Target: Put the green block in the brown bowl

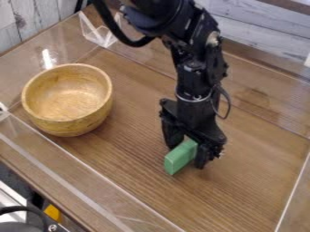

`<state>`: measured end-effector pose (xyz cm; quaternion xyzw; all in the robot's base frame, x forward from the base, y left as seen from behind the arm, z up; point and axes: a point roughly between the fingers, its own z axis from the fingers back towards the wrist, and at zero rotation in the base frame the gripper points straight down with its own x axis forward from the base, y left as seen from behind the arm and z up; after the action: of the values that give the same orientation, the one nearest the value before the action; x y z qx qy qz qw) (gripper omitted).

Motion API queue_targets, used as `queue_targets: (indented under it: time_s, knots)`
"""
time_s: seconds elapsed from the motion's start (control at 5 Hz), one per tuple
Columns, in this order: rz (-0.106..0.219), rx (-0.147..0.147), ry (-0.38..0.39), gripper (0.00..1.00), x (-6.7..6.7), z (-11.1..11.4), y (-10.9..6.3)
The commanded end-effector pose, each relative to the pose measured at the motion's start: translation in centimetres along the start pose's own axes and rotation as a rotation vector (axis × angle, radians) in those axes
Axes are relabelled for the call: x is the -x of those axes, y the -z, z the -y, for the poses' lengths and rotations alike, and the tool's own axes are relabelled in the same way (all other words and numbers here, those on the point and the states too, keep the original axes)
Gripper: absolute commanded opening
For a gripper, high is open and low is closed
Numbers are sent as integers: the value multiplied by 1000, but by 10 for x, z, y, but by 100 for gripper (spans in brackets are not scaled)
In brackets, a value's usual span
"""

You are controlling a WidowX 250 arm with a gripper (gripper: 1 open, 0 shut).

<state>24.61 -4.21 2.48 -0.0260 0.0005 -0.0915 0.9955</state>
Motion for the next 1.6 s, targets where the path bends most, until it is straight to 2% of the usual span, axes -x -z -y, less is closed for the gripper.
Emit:
queue_targets:
  time_s: [0.0,0.4,0.8,1.0,1.4]
  knots:
    - [38,-4,-77,100,0,4,-4]
    - [59,-15,-117,100,11,13,-20]
    - [51,-14,27,100,9,3,-31]
    - [49,-13,-10,0,17,-2,-18]
    - [60,-5,-84,0,11,6,-28]
